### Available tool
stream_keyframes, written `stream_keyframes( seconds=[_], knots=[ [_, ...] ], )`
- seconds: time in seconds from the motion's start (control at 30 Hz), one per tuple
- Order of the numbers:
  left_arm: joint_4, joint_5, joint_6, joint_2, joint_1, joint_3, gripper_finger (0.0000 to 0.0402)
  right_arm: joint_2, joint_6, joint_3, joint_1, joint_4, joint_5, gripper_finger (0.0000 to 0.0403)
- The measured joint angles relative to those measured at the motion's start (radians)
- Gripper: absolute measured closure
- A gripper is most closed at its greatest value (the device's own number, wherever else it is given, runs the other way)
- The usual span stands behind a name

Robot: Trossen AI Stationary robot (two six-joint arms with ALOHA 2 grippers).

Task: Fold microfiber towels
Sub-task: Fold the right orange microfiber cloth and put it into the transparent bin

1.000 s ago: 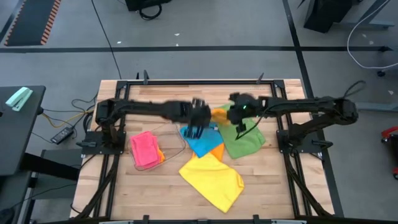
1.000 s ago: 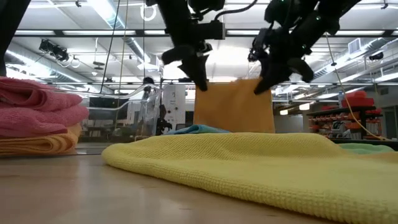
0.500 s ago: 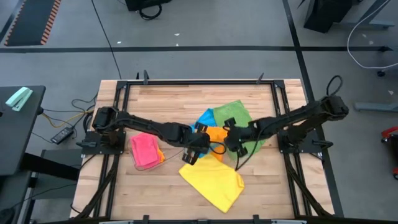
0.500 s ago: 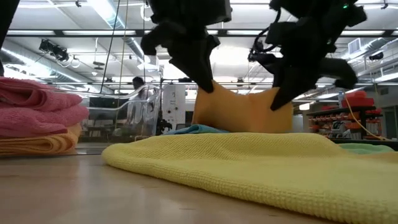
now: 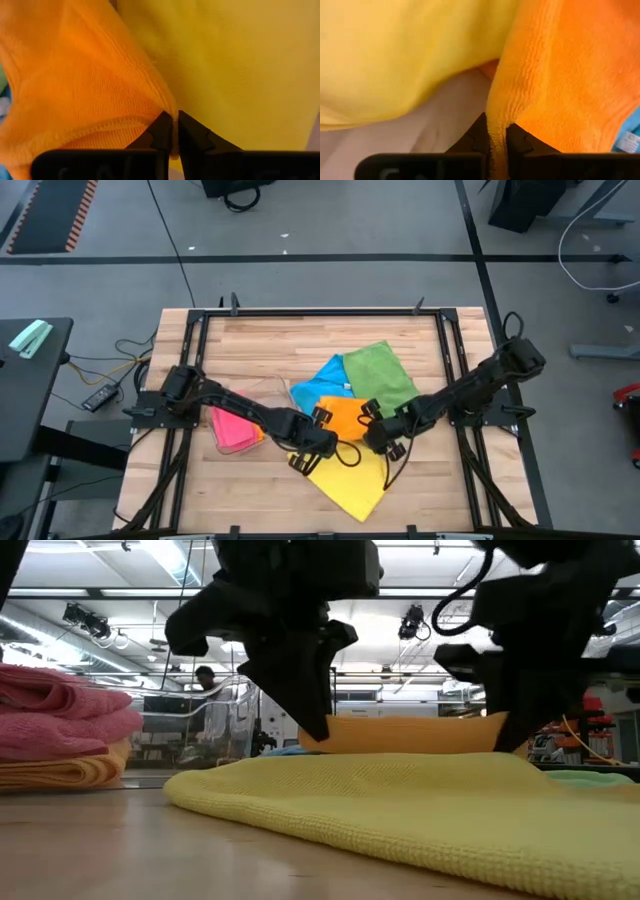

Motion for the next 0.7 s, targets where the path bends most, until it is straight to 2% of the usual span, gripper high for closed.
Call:
stream_keyframes(
  seconds=[0.17,0.3,0.47,0.6,0.7],
  knots=[
    [0.014,0.019,-0.095,0.0,-0.01,0.0,0.0381,0.001,0.028,0.0,0.031,0.0,-0.006,0.0372],
    [0.027,0.033,-0.16,0.0,-0.015,0.0,0.0376,0.038,0.059,0.0,0.031,0.007,-0.045,0.0349],
    [-0.015,0.041,-0.184,-0.013,-0.015,0.028,0.031,0.032,0.156,0.018,0.031,-0.076,-0.077,0.0284],
    [-0.108,0.068,-0.183,-0.024,-0.007,0.124,0.0253,-0.055,0.234,0.065,0.03,-0.219,-0.07,0.0241],
    [-0.17,0.07,-0.151,-0.024,0.013,0.171,0.0225,-0.129,0.259,0.057,0.016,-0.237,-0.043,0.0223]
  ],
)
